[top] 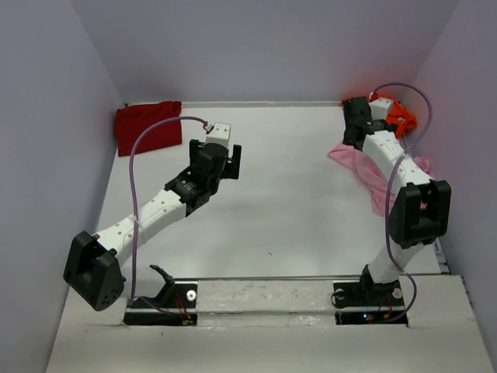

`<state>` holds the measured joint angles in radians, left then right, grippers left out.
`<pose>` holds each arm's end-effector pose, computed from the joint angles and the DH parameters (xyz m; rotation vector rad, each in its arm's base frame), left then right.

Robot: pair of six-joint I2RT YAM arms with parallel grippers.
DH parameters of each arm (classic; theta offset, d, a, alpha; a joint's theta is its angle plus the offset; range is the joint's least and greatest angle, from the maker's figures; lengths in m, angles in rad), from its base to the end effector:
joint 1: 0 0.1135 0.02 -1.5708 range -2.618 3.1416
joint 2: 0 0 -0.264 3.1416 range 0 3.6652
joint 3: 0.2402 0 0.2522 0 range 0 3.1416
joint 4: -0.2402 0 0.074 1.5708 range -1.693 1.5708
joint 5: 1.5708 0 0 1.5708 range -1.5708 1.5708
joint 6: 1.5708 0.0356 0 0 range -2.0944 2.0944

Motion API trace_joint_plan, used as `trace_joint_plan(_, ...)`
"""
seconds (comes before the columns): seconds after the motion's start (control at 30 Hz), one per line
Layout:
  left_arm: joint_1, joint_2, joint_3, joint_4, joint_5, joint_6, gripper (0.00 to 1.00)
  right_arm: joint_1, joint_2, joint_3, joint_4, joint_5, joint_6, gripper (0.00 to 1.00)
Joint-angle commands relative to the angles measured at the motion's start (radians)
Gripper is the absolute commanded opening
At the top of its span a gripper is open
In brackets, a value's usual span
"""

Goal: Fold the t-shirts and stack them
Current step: Grab the tshirt from the pile

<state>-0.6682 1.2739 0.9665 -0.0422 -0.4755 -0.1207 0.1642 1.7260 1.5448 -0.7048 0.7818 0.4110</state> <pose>0.2406 -0.1692 0.3128 0.1986 1.8706 -0.0839 0.3744 0.0366 0.3123 0.5925 2.1471 -0.6481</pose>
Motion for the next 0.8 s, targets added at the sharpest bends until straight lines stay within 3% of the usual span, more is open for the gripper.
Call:
trace_joint_plan(0.0,-0.008,-0.033,0.021,0.031,0.021,-0.004,0.99,-0.055,-0.02,-0.121,-0.033,0.073,0.086,1.0)
trace_joint_plan(0.27,-0.022,-0.048,0.014,0.033,0.02,0.001,0.99,-0.121,0.052,-0.176,0.005,0.057,0.114,1.0)
trace_joint_plan(0.77,-0.027,-0.053,0.011,0.034,0.011,0.013,0.99,-0.15,0.211,-0.183,0.077,-0.133,0.115,0.98)
